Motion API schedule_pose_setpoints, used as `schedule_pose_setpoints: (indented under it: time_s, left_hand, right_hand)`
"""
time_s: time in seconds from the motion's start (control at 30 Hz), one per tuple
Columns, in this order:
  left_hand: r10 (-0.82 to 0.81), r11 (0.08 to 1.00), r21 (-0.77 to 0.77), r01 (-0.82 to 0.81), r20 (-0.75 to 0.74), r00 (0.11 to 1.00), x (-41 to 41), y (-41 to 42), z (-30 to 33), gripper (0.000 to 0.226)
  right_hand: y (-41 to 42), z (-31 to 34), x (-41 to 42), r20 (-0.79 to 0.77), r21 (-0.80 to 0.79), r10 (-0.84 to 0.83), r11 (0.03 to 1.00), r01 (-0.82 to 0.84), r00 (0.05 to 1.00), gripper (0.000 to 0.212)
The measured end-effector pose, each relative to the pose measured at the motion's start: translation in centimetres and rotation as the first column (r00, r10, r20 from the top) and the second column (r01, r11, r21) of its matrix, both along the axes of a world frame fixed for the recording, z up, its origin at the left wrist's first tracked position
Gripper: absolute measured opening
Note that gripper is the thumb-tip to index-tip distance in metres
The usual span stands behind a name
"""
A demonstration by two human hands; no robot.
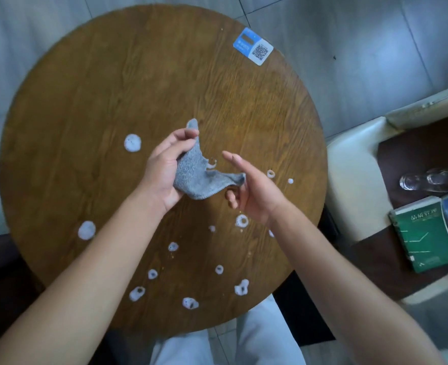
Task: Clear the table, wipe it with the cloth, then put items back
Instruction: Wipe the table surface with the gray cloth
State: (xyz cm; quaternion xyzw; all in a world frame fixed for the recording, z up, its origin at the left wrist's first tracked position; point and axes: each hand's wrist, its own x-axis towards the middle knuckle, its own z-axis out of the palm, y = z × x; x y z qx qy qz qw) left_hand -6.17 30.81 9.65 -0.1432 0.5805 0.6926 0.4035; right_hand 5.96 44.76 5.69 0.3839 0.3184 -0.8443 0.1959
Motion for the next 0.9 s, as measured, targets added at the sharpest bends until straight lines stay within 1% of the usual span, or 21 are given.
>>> schedule_pose_setpoints:
  time_s: [0.1,0.17,0.2,0.27,0.33,0.43,0.53,0.6,0.7,0.73,0.8,0.83,0.87,0.9]
  left_hand:
    - [-0.111,0.993,0.047,0.110,0.016,0.994,1.9,-3.4,1.0,0.013]
    - [-0.096,0.991,0.093,0.094,0.018,0.995,2.6,-5.1,1.3,0.014]
    - [-0.078,0.990,0.118,0.076,0.018,0.997,2.9,-6.3,1.6,0.017]
    - [-0.061,0.990,0.127,0.058,0.016,0.998,3.6,-8.7,2.0,0.020]
    - [-0.063,0.994,0.095,0.061,0.014,0.998,4.4,-11.0,2.2,0.021]
    - [-0.090,0.995,0.049,0.091,-0.006,0.996,5.8,-14.1,2.4,0.024]
    - [-0.082,0.997,0.006,0.082,0.014,0.997,6.5,-16.3,2.9,0.024]
    - [-0.099,0.995,0.028,0.098,0.042,0.994,7.0,-17.2,3.4,0.023]
    - [-0.162,0.981,0.121,0.150,0.095,0.982,7.9,-17.4,4.1,0.019]
    - [-0.176,0.976,0.149,0.159,0.112,0.978,8.2,-17.2,4.3,0.019]
    - [-0.190,0.963,0.223,0.153,0.156,0.969,8.8,-16.2,4.4,0.021]
    - [-0.190,0.957,0.254,0.141,0.178,0.966,9.1,-15.6,4.4,0.022]
    - [-0.187,0.954,0.269,0.133,0.186,0.965,9.2,-15.0,4.4,0.023]
    - [-0.183,0.952,0.276,0.130,0.179,0.967,9.4,-14.2,4.3,0.023]
  right_hand:
    - [-4.0,1.2,1.3,-0.010,0.000,0.051,0.999,-0.051,0.999,0.039]
    - [-5.5,1.7,1.9,0.013,0.033,0.037,0.999,-0.038,0.999,0.036]
    - [-6.7,1.9,2.1,0.031,0.089,0.035,0.995,-0.037,0.999,0.032]
    - [-8.9,2.4,2.6,0.069,0.251,0.022,0.967,-0.038,0.997,0.026]
    - [-11.0,3.2,3.2,0.059,0.331,-0.036,0.943,0.015,0.998,0.031]
    - [-13.7,5.5,3.7,-0.020,0.333,-0.135,0.933,0.134,0.991,0.040]
    - [-16.1,7.8,4.4,-0.096,0.351,-0.241,0.900,0.259,0.966,0.050]
    - [-16.9,8.8,4.8,-0.125,0.384,-0.297,0.865,0.322,0.947,0.053]
    - [-16.9,10.4,5.3,-0.156,0.401,-0.356,0.830,0.388,0.921,0.046]
    - [-16.8,10.9,5.4,-0.169,0.395,-0.366,0.825,0.403,0.915,0.038]
    - [-16.4,11.8,5.7,-0.197,0.363,-0.392,0.822,0.439,0.898,0.013]
    - [-16.0,11.9,6.0,-0.214,0.333,-0.417,0.819,0.468,0.883,0.016]
    - [-15.6,11.9,6.2,-0.216,0.313,-0.442,0.813,0.490,0.871,0.025]
    - [-14.9,11.6,6.5,-0.207,0.323,-0.455,0.804,0.499,0.866,0.029]
